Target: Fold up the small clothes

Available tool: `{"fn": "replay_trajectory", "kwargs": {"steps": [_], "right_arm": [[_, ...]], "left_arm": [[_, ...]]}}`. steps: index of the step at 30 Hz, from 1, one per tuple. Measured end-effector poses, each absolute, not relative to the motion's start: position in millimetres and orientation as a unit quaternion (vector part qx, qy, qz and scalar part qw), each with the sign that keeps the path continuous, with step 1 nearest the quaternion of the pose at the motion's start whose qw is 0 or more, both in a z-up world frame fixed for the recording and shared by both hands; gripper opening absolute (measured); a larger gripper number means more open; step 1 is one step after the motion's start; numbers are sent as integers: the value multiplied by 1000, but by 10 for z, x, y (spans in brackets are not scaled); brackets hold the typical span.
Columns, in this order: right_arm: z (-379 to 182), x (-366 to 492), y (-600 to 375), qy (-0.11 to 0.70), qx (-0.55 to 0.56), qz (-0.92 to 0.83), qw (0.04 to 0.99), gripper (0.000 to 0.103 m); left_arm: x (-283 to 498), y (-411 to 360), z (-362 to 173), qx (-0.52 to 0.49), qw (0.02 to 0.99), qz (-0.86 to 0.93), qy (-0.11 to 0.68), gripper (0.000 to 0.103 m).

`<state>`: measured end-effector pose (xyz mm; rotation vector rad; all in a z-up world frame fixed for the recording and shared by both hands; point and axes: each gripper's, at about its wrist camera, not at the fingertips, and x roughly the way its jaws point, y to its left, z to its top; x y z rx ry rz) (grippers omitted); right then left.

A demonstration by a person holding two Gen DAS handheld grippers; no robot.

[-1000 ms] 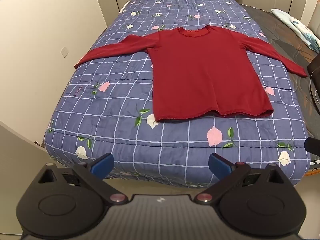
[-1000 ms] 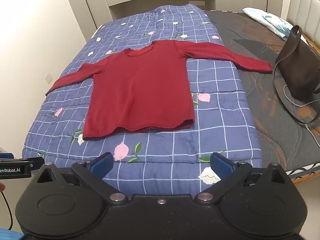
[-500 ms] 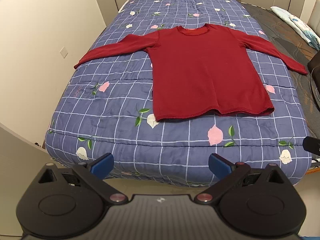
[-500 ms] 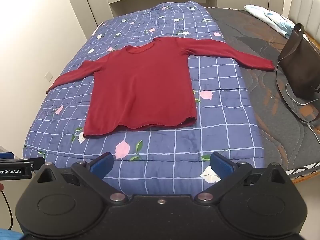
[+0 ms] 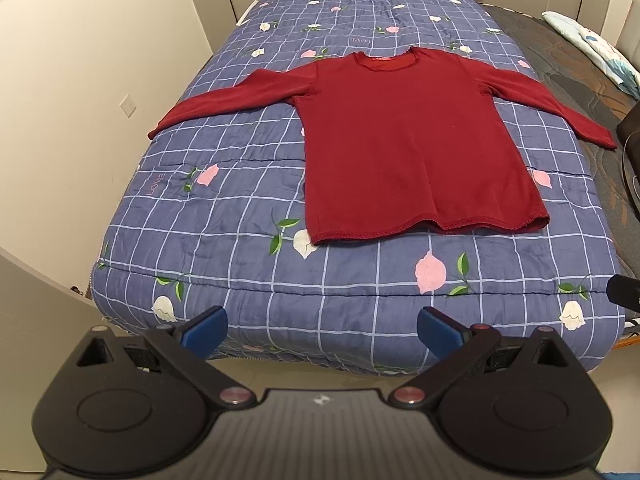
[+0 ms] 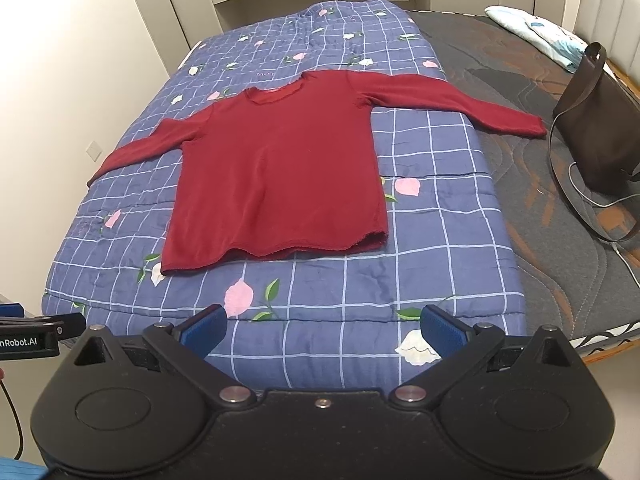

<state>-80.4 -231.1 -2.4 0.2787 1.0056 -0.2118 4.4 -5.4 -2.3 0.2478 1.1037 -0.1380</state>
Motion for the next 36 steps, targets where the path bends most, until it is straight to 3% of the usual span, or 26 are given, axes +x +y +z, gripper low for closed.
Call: {"fn": "replay_trajectory", "kwargs": {"steps": [36], "right_arm": [[-54, -730, -2557, 486, 129, -85, 860, 102]], "left_arm": [[48, -396, -63, 122, 841, -38, 525, 103]]}}
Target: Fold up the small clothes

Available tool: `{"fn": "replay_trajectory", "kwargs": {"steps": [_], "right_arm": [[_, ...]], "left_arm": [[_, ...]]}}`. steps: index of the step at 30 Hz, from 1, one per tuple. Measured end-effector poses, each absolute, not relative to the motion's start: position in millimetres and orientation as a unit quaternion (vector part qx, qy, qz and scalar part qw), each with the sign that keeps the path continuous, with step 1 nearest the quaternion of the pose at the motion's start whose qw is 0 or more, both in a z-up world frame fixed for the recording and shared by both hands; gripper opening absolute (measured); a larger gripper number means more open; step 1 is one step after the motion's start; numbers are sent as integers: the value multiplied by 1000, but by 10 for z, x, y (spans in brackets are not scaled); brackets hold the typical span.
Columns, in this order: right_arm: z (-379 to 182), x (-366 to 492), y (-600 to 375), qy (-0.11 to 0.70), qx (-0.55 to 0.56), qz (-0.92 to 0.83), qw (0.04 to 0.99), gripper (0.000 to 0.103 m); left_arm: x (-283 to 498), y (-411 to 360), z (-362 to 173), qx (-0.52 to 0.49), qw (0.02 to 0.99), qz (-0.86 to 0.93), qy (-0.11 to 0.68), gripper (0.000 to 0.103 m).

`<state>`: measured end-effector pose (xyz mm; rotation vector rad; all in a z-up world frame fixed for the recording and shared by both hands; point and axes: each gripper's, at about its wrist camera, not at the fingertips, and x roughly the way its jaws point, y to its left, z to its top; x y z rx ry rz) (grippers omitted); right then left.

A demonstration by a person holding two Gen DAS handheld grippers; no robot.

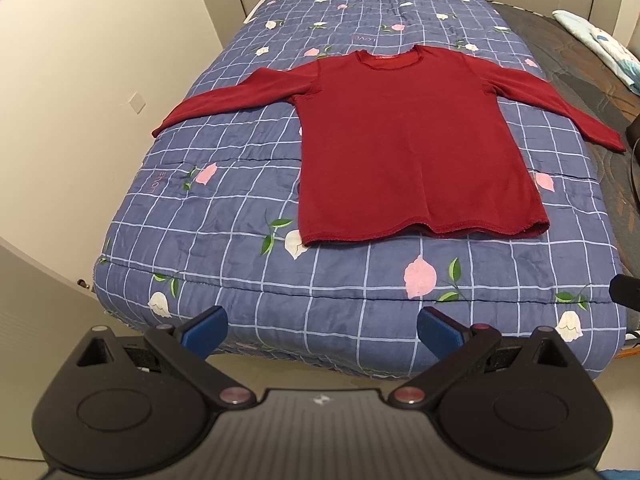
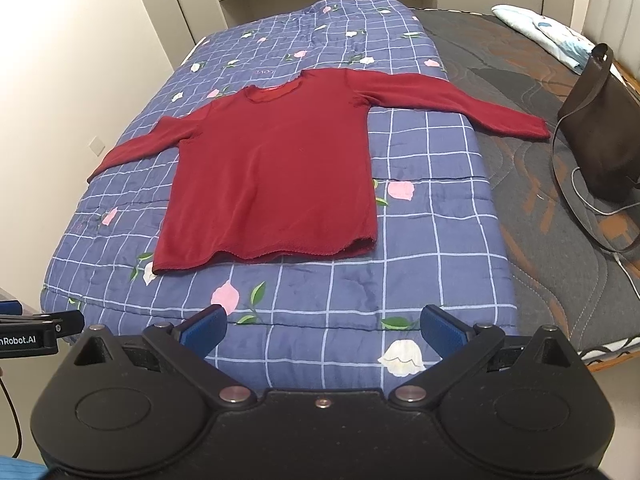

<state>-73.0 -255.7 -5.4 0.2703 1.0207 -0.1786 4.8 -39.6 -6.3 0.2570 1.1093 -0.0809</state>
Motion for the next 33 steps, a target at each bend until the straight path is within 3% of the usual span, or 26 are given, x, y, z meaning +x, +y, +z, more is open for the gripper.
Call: {"fn": "replay_trajectory", "kwargs": {"steps": [16, 33], "right_arm": [[-186, -469, -2792, 483, 138, -108, 858, 102], [-204, 406, -2908, 448, 214, -226, 838, 103]], "left_arm": [[497, -569, -118, 143, 824, -31, 548, 103], [2014, -822, -444, 168, 797, -150, 560, 103]]}}
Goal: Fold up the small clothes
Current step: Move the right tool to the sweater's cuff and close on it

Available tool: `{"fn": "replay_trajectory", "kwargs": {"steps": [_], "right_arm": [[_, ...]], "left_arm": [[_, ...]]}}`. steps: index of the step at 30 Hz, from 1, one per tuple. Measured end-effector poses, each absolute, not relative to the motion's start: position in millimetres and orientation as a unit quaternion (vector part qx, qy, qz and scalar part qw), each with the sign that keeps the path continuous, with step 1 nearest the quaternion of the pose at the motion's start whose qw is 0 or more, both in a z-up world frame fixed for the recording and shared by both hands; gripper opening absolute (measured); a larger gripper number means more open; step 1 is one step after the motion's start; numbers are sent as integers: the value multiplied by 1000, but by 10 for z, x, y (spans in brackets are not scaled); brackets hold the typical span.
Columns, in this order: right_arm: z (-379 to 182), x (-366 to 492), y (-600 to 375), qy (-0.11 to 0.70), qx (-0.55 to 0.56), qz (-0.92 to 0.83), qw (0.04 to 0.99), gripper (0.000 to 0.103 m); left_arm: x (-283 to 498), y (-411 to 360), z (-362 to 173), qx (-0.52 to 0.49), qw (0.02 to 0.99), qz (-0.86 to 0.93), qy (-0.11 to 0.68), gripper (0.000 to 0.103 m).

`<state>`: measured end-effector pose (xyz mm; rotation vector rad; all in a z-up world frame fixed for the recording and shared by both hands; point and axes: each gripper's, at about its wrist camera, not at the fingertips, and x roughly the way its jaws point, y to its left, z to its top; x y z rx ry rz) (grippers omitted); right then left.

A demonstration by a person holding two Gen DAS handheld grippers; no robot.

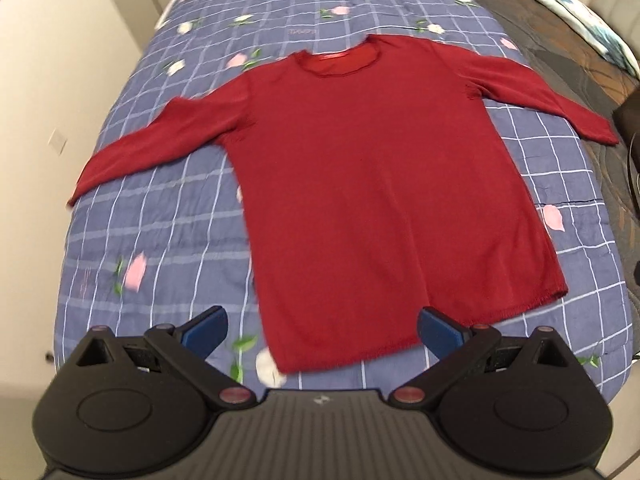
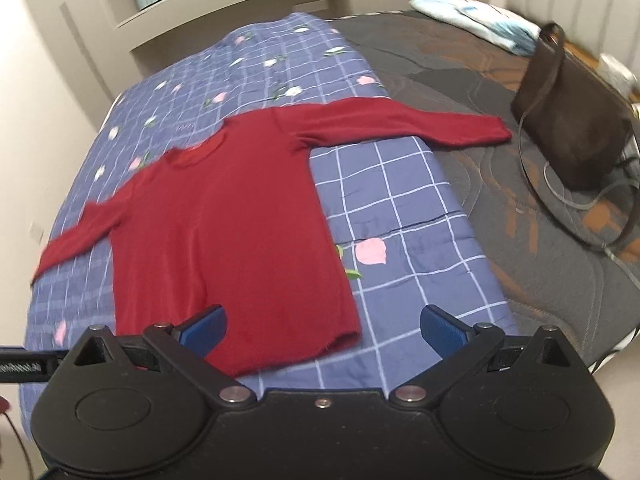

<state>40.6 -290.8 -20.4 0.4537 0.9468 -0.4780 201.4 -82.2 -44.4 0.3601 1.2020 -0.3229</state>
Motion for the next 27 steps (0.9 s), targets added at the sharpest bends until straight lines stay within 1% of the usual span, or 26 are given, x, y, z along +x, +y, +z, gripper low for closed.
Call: {"fn": "replay_trajectory", "kwargs": {"steps": [4, 8, 14, 20, 25, 26, 27], "right_arm": [[-194, 493, -2997, 451, 237, -242, 826, 103], [-226, 528, -3147, 463, 238, -264, 812, 103], [-277, 591, -3518, 456, 233, -282, 811, 103], [-621, 902, -4252, 471, 257, -269, 800, 103], [-992, 1165, -5086, 442, 291, -277, 802, 102], [-1088, 1231, -5290, 434, 297, -289, 800, 101], [-1151, 1278, -5433, 429, 301, -299, 797, 98]], "left_arm": [[2270, -976, -451, 167, 798, -165, 556, 103], [2494, -1175, -487, 163, 795, -163, 561, 103], [2744, -1542, -551, 137, 793, -161, 571, 103], [3000, -2073, -833, 112, 782, -120, 601, 103], [3191, -2544, -1157, 99, 780, -78, 613, 103], [3230, -2631, -1217, 94, 780, -72, 614, 103], [3268, -2713, -1275, 89, 780, -66, 616, 103]]}}
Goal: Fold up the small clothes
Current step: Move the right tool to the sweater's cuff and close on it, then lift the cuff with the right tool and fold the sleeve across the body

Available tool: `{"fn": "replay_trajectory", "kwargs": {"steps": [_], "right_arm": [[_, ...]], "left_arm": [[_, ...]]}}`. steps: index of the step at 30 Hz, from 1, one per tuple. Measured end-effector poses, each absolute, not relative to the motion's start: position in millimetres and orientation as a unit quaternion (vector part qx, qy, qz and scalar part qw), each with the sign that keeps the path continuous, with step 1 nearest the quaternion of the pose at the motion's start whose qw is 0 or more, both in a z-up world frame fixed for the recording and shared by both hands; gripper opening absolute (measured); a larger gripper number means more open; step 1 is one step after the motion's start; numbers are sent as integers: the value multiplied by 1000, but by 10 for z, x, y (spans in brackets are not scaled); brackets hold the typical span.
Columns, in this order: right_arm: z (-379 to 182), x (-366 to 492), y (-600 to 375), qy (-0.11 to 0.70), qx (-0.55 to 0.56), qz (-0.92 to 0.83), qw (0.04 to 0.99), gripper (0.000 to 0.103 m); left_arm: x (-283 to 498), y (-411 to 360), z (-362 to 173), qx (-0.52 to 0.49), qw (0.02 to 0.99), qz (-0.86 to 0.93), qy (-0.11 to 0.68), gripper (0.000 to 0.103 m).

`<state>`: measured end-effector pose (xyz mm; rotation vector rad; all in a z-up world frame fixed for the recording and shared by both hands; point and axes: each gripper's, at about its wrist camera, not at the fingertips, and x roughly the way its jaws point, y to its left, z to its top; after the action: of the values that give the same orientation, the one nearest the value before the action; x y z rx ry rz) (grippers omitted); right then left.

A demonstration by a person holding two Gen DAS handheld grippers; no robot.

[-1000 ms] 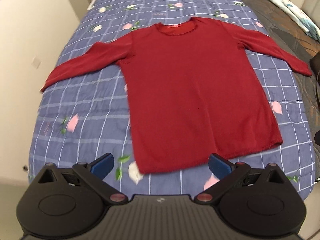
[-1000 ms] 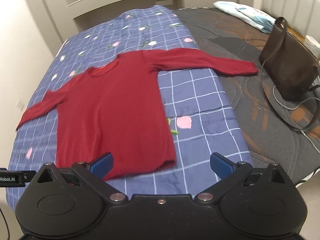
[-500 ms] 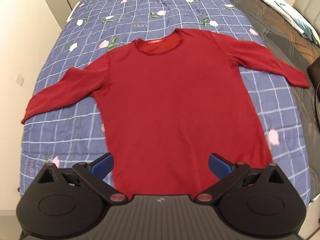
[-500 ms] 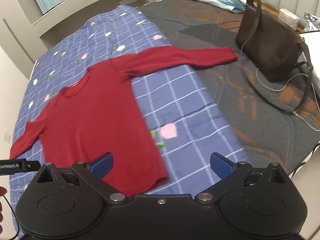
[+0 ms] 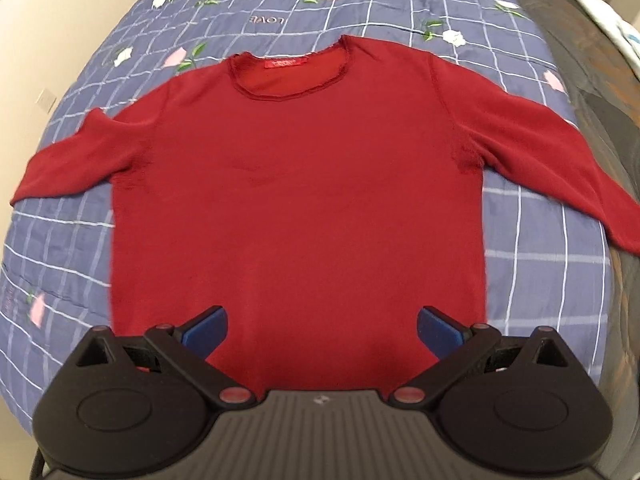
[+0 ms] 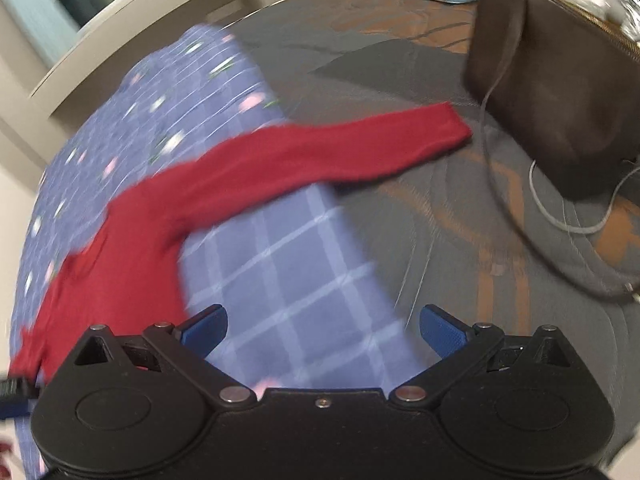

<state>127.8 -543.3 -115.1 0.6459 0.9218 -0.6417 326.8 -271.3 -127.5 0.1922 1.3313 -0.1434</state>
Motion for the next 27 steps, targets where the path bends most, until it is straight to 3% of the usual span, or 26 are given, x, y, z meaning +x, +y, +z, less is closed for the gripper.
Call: {"fn": "replay_trajectory", "kwargs": {"steps": [8, 12, 20, 23, 25, 27], "right_arm": [[-1687, 1657, -6562, 368, 350, -407, 760, 78], [-1894, 1795, -6933, 362, 358, -434, 743, 60], [-2227, 1869, -7304, 363, 381, -461, 714, 43], [-2264, 1942, -7361, 364, 376, -465, 714, 26], [-2255, 1990, -7373, 366, 371, -461, 718, 9], [-2192, 2043, -7362, 364, 359, -457, 728, 6]], "left_arm": [[3458, -3102, -1568, 82, 775, -39, 626, 103], [3478, -3157, -1652, 94, 769, -33, 632, 103], [3524, -3073, -1694, 97, 763, -19, 639, 103], [3572, -3004, -1678, 94, 765, -13, 637, 103], [3600, -2955, -1656, 87, 767, -7, 636, 103], [3636, -2880, -1622, 74, 770, -4, 633, 103]]}}
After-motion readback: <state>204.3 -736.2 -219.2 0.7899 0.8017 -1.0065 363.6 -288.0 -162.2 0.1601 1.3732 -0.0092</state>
